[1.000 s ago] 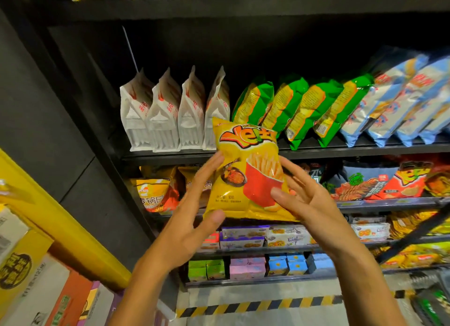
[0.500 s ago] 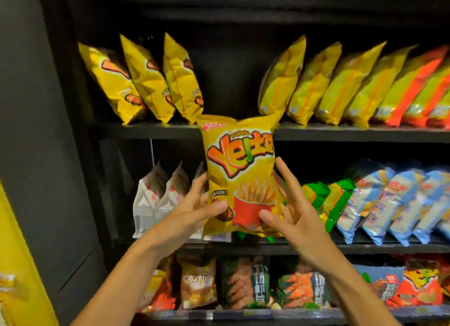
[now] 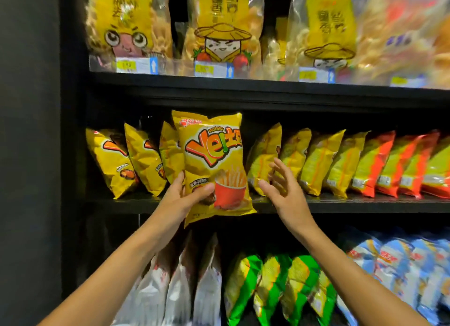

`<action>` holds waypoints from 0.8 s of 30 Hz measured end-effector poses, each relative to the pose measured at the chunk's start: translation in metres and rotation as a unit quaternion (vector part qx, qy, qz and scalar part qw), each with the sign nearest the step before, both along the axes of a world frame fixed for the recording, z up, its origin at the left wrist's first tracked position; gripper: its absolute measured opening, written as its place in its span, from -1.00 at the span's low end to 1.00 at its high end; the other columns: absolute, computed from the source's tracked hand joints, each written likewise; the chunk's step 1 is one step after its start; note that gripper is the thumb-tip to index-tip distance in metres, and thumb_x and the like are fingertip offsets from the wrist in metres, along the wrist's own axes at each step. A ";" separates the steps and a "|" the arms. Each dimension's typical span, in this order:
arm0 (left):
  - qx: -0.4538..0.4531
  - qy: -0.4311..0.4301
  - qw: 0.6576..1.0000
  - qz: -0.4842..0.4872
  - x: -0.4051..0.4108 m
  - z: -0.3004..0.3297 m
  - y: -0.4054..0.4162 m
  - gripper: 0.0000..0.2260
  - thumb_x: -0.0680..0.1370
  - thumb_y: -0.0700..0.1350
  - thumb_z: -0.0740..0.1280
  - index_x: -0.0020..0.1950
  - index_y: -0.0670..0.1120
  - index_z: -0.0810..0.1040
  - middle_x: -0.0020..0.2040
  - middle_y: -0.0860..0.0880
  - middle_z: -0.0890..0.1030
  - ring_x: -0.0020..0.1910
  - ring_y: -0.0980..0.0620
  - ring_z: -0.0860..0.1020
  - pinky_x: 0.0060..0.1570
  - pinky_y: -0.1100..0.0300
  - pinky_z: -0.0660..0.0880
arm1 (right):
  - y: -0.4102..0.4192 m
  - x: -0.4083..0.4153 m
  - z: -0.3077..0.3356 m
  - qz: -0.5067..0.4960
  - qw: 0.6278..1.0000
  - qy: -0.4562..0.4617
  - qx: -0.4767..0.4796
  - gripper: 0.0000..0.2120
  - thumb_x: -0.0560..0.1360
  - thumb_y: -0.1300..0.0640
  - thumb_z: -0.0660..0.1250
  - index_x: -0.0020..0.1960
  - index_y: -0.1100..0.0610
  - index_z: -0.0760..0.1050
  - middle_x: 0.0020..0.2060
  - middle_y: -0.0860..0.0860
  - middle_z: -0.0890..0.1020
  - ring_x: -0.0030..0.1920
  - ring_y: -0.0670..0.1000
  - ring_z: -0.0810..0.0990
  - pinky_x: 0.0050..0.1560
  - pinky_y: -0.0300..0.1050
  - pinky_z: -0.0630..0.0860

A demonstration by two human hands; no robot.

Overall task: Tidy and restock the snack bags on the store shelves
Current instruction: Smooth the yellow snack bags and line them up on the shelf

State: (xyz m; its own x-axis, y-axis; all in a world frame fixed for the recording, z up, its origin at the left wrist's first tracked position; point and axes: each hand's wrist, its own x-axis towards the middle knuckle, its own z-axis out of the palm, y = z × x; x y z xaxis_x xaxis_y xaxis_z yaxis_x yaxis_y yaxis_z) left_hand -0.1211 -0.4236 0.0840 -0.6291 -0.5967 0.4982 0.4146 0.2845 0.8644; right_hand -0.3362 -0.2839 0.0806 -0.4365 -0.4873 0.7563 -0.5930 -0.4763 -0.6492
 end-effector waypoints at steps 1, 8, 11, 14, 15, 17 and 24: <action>-0.011 0.012 1.000 0.012 -0.006 0.006 0.001 -0.20 0.45 -0.01 0.59 0.50 0.24 0.14 0.30 0.23 0.52 0.32 0.22 0.51 0.23 0.17 0.53 | -0.007 -0.010 0.005 -0.052 0.999 0.013 -0.001 -0.40 0.56 0.05 0.47 0.53 -0.09 0.32 0.44 -0.13 0.46 0.37 -0.17 0.48 0.36 -0.21 0.48; -0.137 -0.019 0.971 0.193 -0.060 0.028 -0.010 -0.25 0.46 -0.02 0.59 0.40 0.14 0.12 0.40 -0.01 0.43 0.35 0.03 0.49 0.27 0.17 0.48 | -0.058 -0.048 0.022 -0.275 0.951 0.136 0.041 -0.16 0.52 0.01 0.51 0.64 0.01 0.11 0.58 -0.03 0.24 0.57 -0.01 0.21 0.55 0.00 0.28; -0.186 -0.028 0.949 0.252 -0.086 0.028 -0.020 -0.30 0.47 -0.08 0.58 0.31 0.15 0.10 0.30 0.03 0.49 0.28 0.08 0.50 0.05 0.48 0.40 | -0.070 -0.049 0.022 -0.314 0.937 0.144 0.052 -0.12 0.52 -0.05 0.50 0.65 -0.03 0.04 0.61 -0.07 0.14 0.59 0.00 0.14 0.50 0.02 0.32; -0.214 -0.040 0.935 0.282 -0.111 0.033 -0.035 -0.32 0.47 -0.06 0.57 0.21 0.19 0.07 0.24 0.04 0.52 0.22 0.07 0.55 0.01 0.40 0.44 | -0.075 -0.054 0.025 -0.341 0.925 0.152 0.066 -0.07 0.48 -0.13 0.51 0.65 -0.07 0.02 0.61 -0.10 0.08 0.60 -0.01 0.13 0.42 0.03 0.42; -0.212 -0.046 0.932 0.289 -0.118 0.037 -0.039 -0.33 0.48 -0.06 0.57 0.20 0.19 0.07 0.24 0.01 0.53 0.20 0.05 0.57 -0.01 0.34 0.46 | -0.076 -0.056 0.025 -0.343 0.924 0.154 0.072 -0.06 0.47 -0.14 0.52 0.64 -0.07 0.02 0.61 -0.10 0.07 0.59 -0.01 0.12 0.40 0.03 0.43; -0.206 -0.052 0.930 0.300 -0.132 0.043 -0.046 -0.35 0.48 -0.06 0.56 0.20 0.15 0.08 0.23 -0.05 0.54 0.17 0.01 0.59 -0.05 0.28 0.52 | -0.077 -0.059 0.023 -0.348 0.921 0.154 0.081 -0.06 0.44 -0.16 0.54 0.63 -0.08 0.05 0.61 -0.10 0.04 0.59 -0.02 0.11 0.38 0.02 0.44; -0.189 -0.105 0.937 0.274 -0.161 0.038 -0.060 -0.24 0.48 -0.05 0.56 0.35 0.15 0.00 0.33 -0.11 0.46 0.25 -0.07 0.55 0.13 0.07 0.58 | -0.077 -0.061 0.020 -0.356 0.917 0.155 0.096 -0.21 0.48 -0.16 0.51 0.57 -0.10 0.18 0.60 -0.12 0.05 0.56 -0.03 0.19 0.24 -0.08 0.51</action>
State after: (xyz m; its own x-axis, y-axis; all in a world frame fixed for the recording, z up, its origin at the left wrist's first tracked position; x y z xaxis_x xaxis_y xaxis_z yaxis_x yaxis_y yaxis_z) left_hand -0.2817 -0.4840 0.1222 -0.3872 -0.6644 0.6392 -0.0514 0.7078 0.7045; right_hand -0.3976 -0.3605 0.1003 -0.4743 -0.2994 0.8279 -0.8793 0.2071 -0.4289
